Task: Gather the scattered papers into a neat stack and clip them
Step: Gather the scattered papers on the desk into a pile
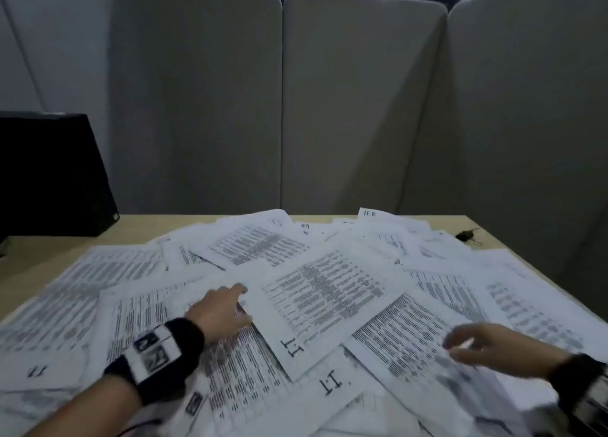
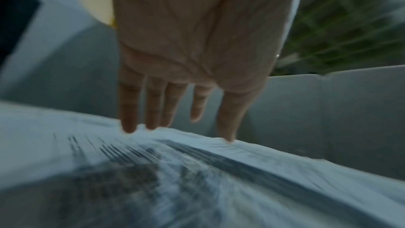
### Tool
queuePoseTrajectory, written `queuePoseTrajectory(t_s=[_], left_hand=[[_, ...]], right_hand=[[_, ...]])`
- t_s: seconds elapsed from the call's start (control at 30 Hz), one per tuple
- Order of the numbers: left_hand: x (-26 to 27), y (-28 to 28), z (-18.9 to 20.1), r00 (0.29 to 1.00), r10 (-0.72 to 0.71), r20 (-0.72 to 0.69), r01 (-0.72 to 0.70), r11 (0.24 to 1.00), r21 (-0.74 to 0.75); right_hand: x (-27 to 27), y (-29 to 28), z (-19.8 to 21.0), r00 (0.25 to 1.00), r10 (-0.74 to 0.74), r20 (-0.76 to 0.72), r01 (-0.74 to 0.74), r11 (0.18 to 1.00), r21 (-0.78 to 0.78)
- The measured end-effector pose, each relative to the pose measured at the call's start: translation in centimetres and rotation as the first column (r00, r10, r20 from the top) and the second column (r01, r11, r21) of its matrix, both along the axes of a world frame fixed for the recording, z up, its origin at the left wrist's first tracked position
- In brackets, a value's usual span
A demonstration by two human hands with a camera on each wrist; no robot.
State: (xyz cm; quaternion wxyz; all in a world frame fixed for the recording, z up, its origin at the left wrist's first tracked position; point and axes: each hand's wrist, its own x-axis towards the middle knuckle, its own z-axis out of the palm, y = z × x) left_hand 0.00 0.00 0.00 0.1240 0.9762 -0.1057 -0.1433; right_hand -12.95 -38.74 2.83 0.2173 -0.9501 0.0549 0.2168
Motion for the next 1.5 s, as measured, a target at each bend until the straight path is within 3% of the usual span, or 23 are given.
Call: queuePoseTrajectory(t_s=[0.1,0.17,0.27,0.37,0.43,0.53,0.7,0.87,1.0,1.07,1.13,1.2,1.27,1.3,1.4,1.5], left_hand=[[2.2,-1.4,-0.6,0.994,0.103,-0.046,-0.108,0.985,-0.131],[2.8,-2.5,-0.9,0.991,0.12,-0.056,-0.125,0.988,-0.086],[3.1,-3.3,-1.7,0.99,0.131,-0.046,-0.131,0.991,0.003],[4.4,-3.4,-2.3,0.971,0.156,-0.182,-0.186,0.969,-0.162],[5.6,-2.9,-2.7,0.955,0.17,-0.244,-0.248,0.909,-0.334],[6.9,-2.3,-3.1,0.94,0.202,-0.275,-0.329,0.753,-0.57],[8.1,-3.0,-3.2,0.872,0.233,-0.43,-0.483,0.553,-0.679],[7.3,-1.2,-2.1,0.898,0.354,-0.261,-0.406,0.438,-0.802],[3.8,3.8,-1.6,0.862,0.461,-0.208,-0.401,0.372,-0.837],[0.5,5.7,-1.3,0.85,0.497,-0.174,-0.408,0.411,-0.815],[-3.0,6.8,-0.9,0.875,0.449,-0.181,-0.431,0.549,-0.716],[-5.5,7.8,-0.3,0.889,0.371,-0.27,-0.459,0.706,-0.539],[-6.6,8.8,0.5,0.904,0.314,-0.29,-0.394,0.875,-0.282],[-6.7,9.5,0.7,0.915,0.293,-0.277,-0.346,0.923,-0.168],[-5.9,11.3,1.7,0.919,0.305,-0.252,-0.317,0.948,-0.009],[-3.6,13.7,0.8,0.881,0.456,-0.124,-0.455,0.89,0.035]], right_hand=[[1.0,-0.3,-0.7,0.995,-0.095,0.03,0.098,0.985,-0.14],[2.0,-1.0,-1.7,0.977,-0.183,0.109,0.202,0.957,-0.209],[3.5,-1.3,-3.0,0.96,-0.257,0.114,0.278,0.925,-0.261],[5.3,-0.8,-3.5,0.956,-0.29,0.055,0.295,0.93,-0.22],[7.0,-0.3,-3.7,0.956,-0.29,0.05,0.294,0.928,-0.228],[9.6,0.6,-3.5,0.947,-0.298,0.117,0.317,0.924,-0.215],[12.0,2.2,-3.8,0.936,-0.343,0.084,0.346,0.937,-0.033],[12.5,3.9,-3.8,0.933,-0.346,0.097,0.333,0.934,0.126],[12.5,5.2,-3.7,0.906,-0.408,0.116,0.352,0.877,0.328],[12.9,6.0,-3.7,0.899,-0.434,0.064,0.366,0.822,0.435],[13.5,7.1,-4.1,0.907,-0.421,0.003,0.368,0.794,0.483],[13.8,8.7,-4.7,0.917,-0.395,-0.05,0.36,0.77,0.527],[13.7,10.2,-5.1,0.94,-0.326,-0.101,0.323,0.757,0.568],[13.6,10.9,-5.2,0.953,-0.277,-0.119,0.293,0.755,0.587],[13.4,12.3,-5.6,0.963,-0.226,-0.144,0.267,0.76,0.593],[13.9,12.7,-6.1,0.955,-0.281,-0.097,0.286,0.779,0.558]])
